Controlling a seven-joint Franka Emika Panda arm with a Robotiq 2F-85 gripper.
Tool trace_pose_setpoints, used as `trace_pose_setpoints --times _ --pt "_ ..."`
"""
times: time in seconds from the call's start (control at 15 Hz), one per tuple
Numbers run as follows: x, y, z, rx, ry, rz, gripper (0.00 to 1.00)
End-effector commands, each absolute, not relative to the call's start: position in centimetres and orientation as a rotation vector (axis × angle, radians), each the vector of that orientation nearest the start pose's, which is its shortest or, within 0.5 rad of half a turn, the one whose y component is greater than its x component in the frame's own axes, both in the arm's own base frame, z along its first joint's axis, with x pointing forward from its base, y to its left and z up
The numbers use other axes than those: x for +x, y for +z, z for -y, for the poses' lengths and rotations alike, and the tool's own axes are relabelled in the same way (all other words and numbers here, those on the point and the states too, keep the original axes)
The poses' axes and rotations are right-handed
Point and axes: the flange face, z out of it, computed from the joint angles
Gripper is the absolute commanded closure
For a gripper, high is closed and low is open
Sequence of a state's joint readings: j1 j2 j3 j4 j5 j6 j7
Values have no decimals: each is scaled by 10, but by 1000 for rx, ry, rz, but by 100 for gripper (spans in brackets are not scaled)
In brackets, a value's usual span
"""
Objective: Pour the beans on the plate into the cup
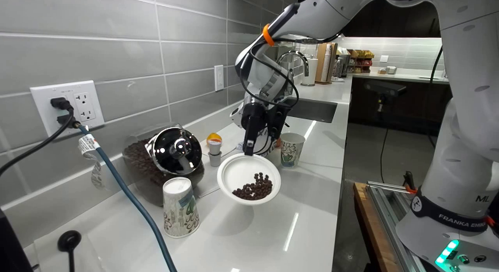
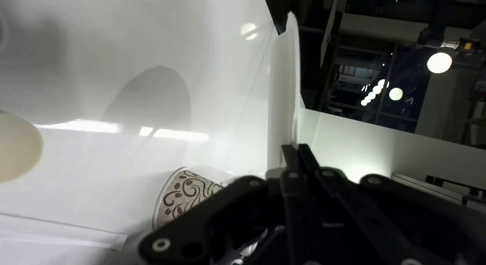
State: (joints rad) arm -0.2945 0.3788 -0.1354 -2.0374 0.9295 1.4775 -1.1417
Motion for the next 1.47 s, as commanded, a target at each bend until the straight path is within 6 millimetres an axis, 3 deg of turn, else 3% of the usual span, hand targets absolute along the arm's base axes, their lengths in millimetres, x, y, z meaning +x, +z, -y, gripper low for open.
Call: trace_pose_setpoints --times 0.0,0.67,1.07,1.4 --pt "495 278 132 -1900 -31 245 97" --pt "477 335 144 -1920 -122 166 97" --pt "446 370 152 -1934 -163 100 97" --pt "412 399 180 -1932 -276 -1 97"
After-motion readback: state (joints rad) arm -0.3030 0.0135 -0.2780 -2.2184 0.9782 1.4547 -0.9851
